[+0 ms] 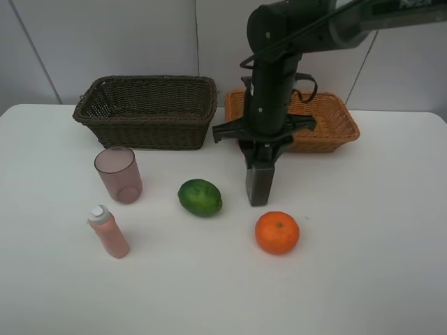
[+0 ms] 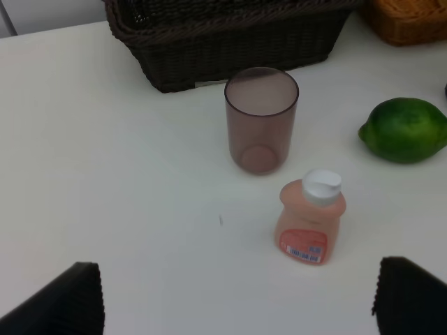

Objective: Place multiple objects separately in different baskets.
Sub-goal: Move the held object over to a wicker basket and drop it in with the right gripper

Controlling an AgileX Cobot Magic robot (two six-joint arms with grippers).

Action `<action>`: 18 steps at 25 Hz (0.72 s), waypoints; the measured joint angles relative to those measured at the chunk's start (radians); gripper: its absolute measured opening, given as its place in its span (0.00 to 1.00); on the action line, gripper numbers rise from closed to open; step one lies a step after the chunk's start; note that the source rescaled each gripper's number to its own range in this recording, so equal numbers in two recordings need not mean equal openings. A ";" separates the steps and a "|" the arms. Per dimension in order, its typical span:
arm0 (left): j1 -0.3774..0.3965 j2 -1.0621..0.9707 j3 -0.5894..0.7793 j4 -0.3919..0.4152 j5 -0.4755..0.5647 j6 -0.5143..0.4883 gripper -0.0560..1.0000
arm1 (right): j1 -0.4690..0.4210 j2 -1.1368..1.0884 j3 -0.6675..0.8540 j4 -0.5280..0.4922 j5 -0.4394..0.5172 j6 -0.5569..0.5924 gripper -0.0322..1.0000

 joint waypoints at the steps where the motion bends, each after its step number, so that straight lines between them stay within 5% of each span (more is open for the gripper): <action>1: 0.000 0.000 0.000 0.000 0.000 0.000 1.00 | 0.000 -0.014 -0.004 0.000 0.021 -0.024 0.05; 7: 0.000 0.000 0.000 0.000 0.000 0.000 1.00 | 0.000 -0.036 -0.129 0.028 0.074 -0.178 0.05; 18: 0.000 0.000 0.000 0.000 0.000 0.000 1.00 | 0.019 -0.037 -0.411 0.051 0.058 -0.221 0.04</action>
